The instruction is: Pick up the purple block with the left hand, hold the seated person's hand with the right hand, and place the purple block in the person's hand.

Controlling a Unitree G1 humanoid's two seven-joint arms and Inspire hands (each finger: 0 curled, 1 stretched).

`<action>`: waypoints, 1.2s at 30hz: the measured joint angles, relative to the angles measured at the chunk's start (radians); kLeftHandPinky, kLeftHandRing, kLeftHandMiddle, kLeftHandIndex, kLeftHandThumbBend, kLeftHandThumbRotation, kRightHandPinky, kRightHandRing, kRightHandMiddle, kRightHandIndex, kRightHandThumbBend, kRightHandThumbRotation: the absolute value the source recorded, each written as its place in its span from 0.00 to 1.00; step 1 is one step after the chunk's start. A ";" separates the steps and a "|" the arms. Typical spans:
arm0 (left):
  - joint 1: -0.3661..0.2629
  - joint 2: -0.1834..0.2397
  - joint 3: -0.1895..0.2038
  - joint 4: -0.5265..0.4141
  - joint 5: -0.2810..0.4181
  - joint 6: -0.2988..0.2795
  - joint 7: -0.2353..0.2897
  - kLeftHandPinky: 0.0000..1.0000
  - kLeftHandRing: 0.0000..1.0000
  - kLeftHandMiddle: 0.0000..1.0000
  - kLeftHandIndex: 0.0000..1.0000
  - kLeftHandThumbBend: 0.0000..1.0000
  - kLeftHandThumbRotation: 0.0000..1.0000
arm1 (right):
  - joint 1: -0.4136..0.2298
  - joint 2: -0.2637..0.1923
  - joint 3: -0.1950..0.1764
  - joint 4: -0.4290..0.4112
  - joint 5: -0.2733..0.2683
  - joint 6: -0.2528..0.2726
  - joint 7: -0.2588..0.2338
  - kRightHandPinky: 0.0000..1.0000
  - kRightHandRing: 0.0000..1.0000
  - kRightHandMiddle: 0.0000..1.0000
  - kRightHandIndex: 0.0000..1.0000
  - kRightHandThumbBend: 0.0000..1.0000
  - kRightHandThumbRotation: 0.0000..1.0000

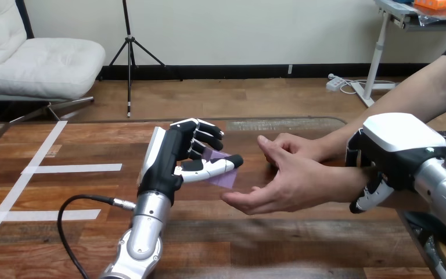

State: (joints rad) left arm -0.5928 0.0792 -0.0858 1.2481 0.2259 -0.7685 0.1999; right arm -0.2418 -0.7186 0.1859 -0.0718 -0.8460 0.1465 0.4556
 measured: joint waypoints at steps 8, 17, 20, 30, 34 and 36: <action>0.000 -0.008 0.004 -0.001 0.000 0.001 -0.009 0.35 0.41 0.48 0.49 0.75 0.00 | -0.006 0.002 0.000 -0.004 0.000 -0.007 0.001 0.26 0.33 0.40 0.47 0.82 0.00; 0.000 -0.014 0.004 -0.002 0.002 0.004 -0.010 0.36 0.42 0.48 0.49 0.74 0.00 | -0.012 0.004 0.001 -0.010 0.000 -0.009 0.004 0.28 0.36 0.44 0.50 0.80 0.00; 0.000 -0.015 0.004 -0.003 0.001 0.005 -0.010 0.36 0.42 0.48 0.49 0.74 0.00 | -0.013 0.004 0.001 -0.012 0.000 -0.013 0.004 0.29 0.37 0.45 0.50 0.80 0.00; 0.000 -0.021 0.005 -0.005 0.000 0.012 -0.023 0.35 0.42 0.47 0.49 0.75 0.00 | -0.015 0.006 0.001 -0.030 0.000 -0.023 0.005 0.32 0.40 0.48 0.51 0.79 0.00; 0.000 -0.024 0.005 -0.005 0.000 0.015 -0.028 0.35 0.42 0.47 0.49 0.75 0.00 | -0.016 0.007 0.002 -0.039 0.000 -0.022 0.007 0.31 0.40 0.47 0.51 0.79 0.00; 0.000 -0.025 0.005 -0.005 0.000 0.015 -0.030 0.35 0.42 0.47 0.49 0.75 0.00 | -0.018 0.008 0.002 -0.042 0.000 -0.022 0.008 0.31 0.39 0.47 0.51 0.79 0.00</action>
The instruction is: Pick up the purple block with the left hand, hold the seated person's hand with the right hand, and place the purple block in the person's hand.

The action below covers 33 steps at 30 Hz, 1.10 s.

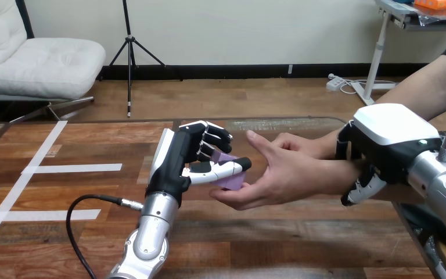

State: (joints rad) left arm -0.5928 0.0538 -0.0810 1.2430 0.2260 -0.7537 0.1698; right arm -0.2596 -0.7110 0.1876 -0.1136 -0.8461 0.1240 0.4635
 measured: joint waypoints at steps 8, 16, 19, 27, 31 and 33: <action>0.000 -0.009 0.002 -0.001 -0.004 0.003 -0.012 0.35 0.42 0.47 0.48 0.75 0.00 | -0.017 0.002 0.006 -0.003 0.000 0.000 0.009 0.32 0.39 0.47 0.50 0.77 0.00; 0.000 -0.029 0.019 -0.002 -0.036 0.014 -0.046 0.35 0.41 0.47 0.48 0.75 0.00 | -0.031 0.005 0.009 -0.008 0.000 -0.001 0.013 0.33 0.41 0.47 0.50 0.75 0.00; 0.000 -0.033 0.023 -0.005 -0.048 0.020 -0.060 0.35 0.41 0.47 0.48 0.76 0.00 | -0.034 0.005 0.010 -0.009 0.000 -0.002 0.014 0.34 0.41 0.48 0.50 0.75 0.00; 0.000 -0.049 0.028 -0.017 -0.075 0.036 -0.091 0.35 0.41 0.47 0.48 0.78 0.00 | -0.044 0.006 0.015 -0.010 -0.003 -0.016 0.016 0.34 0.41 0.47 0.49 0.76 0.00; 0.000 -0.056 0.029 -0.025 -0.081 0.044 -0.098 0.35 0.41 0.47 0.48 0.78 0.00 | -0.046 0.006 0.015 -0.010 -0.004 -0.021 0.016 0.33 0.40 0.47 0.49 0.76 0.00; 0.000 -0.058 0.030 -0.028 -0.083 0.047 -0.099 0.35 0.41 0.47 0.48 0.78 0.00 | -0.049 0.007 0.018 -0.010 -0.005 -0.022 0.016 0.32 0.39 0.46 0.49 0.76 0.00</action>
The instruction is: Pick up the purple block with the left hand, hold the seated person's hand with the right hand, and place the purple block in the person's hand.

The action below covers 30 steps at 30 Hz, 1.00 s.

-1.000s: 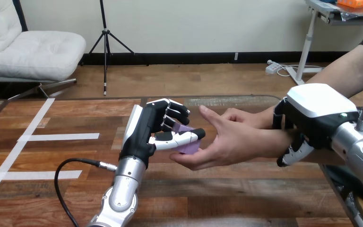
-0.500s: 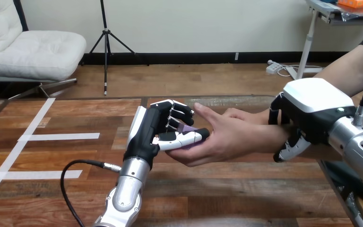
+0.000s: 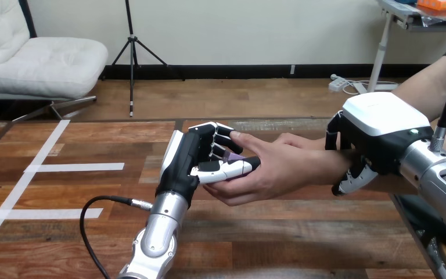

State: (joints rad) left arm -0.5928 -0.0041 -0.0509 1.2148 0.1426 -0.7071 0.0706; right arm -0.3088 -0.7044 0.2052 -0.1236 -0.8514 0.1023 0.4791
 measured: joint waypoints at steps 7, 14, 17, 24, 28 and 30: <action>0.000 -0.006 0.004 -0.010 -0.015 0.014 -0.007 0.35 0.41 0.48 0.48 0.79 0.00 | -0.014 0.001 0.012 0.000 -0.013 0.000 0.000 0.31 0.38 0.46 0.49 0.76 0.00; 0.000 -0.014 0.015 -0.022 -0.032 0.025 -0.017 0.34 0.41 0.48 0.48 0.80 0.00 | -0.028 0.001 0.020 0.001 -0.017 0.000 0.000 0.30 0.37 0.46 0.49 0.77 0.00; 0.000 -0.016 0.019 -0.029 -0.037 0.033 -0.022 0.34 0.41 0.48 0.48 0.80 0.00 | -0.033 0.001 0.022 0.002 -0.018 0.000 0.000 0.30 0.37 0.46 0.49 0.77 0.00; 0.000 -0.021 0.022 -0.039 -0.052 0.037 -0.033 0.34 0.41 0.47 0.48 0.80 0.00 | -0.039 0.001 0.022 0.006 -0.018 -0.003 -0.001 0.29 0.36 0.45 0.49 0.78 0.00; 0.000 -0.024 0.024 -0.044 -0.058 0.037 -0.041 0.34 0.41 0.47 0.47 0.80 0.00 | -0.040 0.001 0.022 0.008 -0.018 -0.005 -0.004 0.28 0.36 0.44 0.48 0.78 0.00; 0.000 -0.026 0.025 -0.045 -0.059 0.038 -0.042 0.34 0.41 0.47 0.47 0.80 0.00 | -0.040 0.001 0.022 0.008 -0.018 -0.005 -0.004 0.28 0.36 0.44 0.48 0.78 0.00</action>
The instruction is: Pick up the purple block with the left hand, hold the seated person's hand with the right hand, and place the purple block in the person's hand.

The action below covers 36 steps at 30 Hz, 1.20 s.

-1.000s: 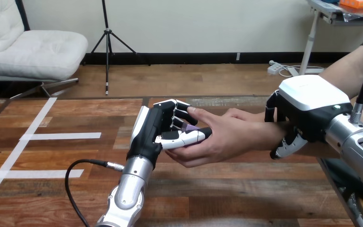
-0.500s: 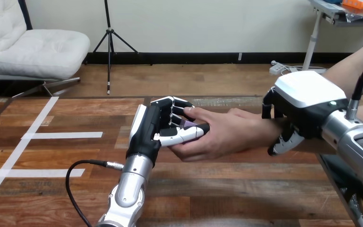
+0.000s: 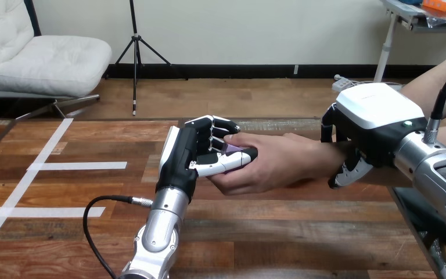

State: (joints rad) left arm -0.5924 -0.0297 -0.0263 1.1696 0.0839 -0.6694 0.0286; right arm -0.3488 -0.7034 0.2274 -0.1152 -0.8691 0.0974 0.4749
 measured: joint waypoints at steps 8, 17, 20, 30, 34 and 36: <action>0.001 -0.007 0.000 -0.005 0.000 0.006 0.000 0.34 0.40 0.46 0.47 0.81 0.01 | 0.000 0.000 0.000 0.002 0.000 0.000 0.000 0.28 0.36 0.44 0.48 0.78 0.00; 0.001 -0.013 0.001 -0.008 -0.005 0.017 -0.009 0.34 0.40 0.45 0.47 0.80 0.01 | 0.000 0.000 0.000 0.003 0.000 0.006 0.000 0.27 0.34 0.42 0.48 0.79 0.00; 0.001 -0.013 0.001 -0.009 -0.008 0.019 -0.014 0.34 0.40 0.45 0.47 0.80 0.00 | 0.000 0.000 0.000 0.003 0.000 0.006 0.000 0.26 0.34 0.42 0.48 0.79 0.00; 0.001 -0.015 0.001 -0.010 -0.013 0.021 -0.023 0.33 0.40 0.45 0.47 0.80 0.00 | 0.000 0.000 0.000 0.004 0.000 0.006 0.000 0.27 0.34 0.42 0.48 0.79 0.00; 0.001 -0.016 0.001 -0.011 -0.018 0.021 -0.027 0.33 0.40 0.45 0.47 0.80 0.00 | 0.000 0.000 0.000 0.005 0.000 0.005 0.000 0.26 0.33 0.41 0.48 0.80 0.00; 0.001 -0.017 0.001 -0.011 -0.018 0.021 -0.028 0.33 0.40 0.45 0.47 0.79 0.00 | 0.000 0.000 0.000 0.006 -0.002 0.001 -0.003 0.26 0.33 0.41 0.48 0.80 0.00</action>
State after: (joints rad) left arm -0.5912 -0.0464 -0.0250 1.1589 0.0655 -0.6481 0.0009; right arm -0.3488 -0.7036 0.2274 -0.1095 -0.8706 0.0985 0.4721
